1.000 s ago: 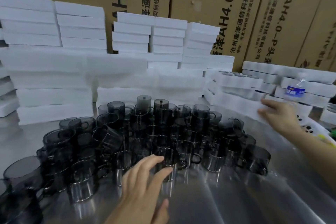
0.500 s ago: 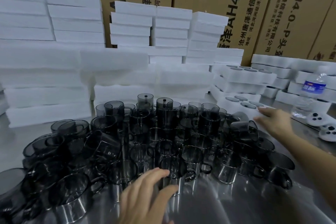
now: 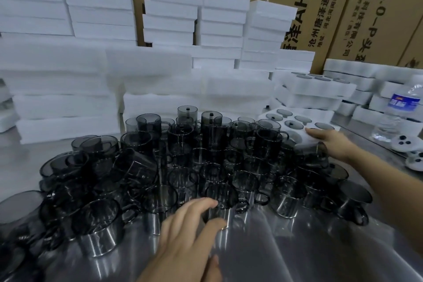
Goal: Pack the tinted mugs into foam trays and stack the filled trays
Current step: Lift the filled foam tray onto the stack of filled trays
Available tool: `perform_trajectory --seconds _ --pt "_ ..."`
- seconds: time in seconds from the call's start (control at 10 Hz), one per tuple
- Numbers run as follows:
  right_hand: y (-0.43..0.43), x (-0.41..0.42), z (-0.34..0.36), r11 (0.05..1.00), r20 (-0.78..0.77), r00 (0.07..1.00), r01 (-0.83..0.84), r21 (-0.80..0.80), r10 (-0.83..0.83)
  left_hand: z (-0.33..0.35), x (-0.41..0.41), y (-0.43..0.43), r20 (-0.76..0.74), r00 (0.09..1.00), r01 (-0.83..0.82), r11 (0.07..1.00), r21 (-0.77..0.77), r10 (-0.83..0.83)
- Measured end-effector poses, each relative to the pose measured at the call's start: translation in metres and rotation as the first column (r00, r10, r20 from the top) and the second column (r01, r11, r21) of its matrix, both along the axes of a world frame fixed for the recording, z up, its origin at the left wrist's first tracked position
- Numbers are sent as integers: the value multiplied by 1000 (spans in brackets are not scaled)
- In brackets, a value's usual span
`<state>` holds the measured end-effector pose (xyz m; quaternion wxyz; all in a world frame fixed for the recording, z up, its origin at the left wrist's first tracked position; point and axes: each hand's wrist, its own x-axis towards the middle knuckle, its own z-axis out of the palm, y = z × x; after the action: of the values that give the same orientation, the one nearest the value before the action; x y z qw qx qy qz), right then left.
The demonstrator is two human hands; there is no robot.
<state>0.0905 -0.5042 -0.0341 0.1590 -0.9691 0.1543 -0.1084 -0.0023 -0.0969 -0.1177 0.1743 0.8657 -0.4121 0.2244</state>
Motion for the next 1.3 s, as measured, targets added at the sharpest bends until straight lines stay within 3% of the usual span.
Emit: perform_trajectory --seconds 0.1,0.2,0.3,0.5,0.6,0.7,0.8,0.9,1.0,1.1,1.2,1.3 --pt "12 10 24 995 -105 991 77 -67 -84 6 -5 2 -41 999 1 999 -39 -2" --pt "40 26 60 992 144 984 113 -55 -105 5 -7 2 -55 998 -6 1000 -17 5" --pt "69 47 86 995 223 975 21 -94 0 7 -7 2 -82 996 -19 1000 13 20" --pt "121 104 102 969 183 961 -179 -167 209 10 -9 2 -169 985 40 994 103 -22" --pt "139 134 93 958 83 973 -194 -213 215 15 -6 2 -260 965 59 986 159 -16" --pt "152 157 80 946 -19 993 -117 -301 117 15 -9 9 -301 951 48 997 -61 -65" --pt "159 166 70 923 18 999 -30 -383 39 10 -15 8 -458 888 18 997 -69 -48" --pt "163 160 72 939 193 981 44 -342 25 14 -13 2 -430 902 -61 995 -75 23" --pt "177 134 84 914 372 926 95 -394 64 18 -5 -4 -340 938 -94 992 -78 62" --pt "205 84 99 882 464 866 59 -468 189 17 -8 3 -224 974 40 997 59 -26" --pt "243 12 105 870 511 786 -66 -489 348 11 -8 6 -274 961 46 999 4 -43" --pt "279 -79 93 852 591 653 -170 -494 473 20 -11 9 -178 980 62 987 -148 -89"
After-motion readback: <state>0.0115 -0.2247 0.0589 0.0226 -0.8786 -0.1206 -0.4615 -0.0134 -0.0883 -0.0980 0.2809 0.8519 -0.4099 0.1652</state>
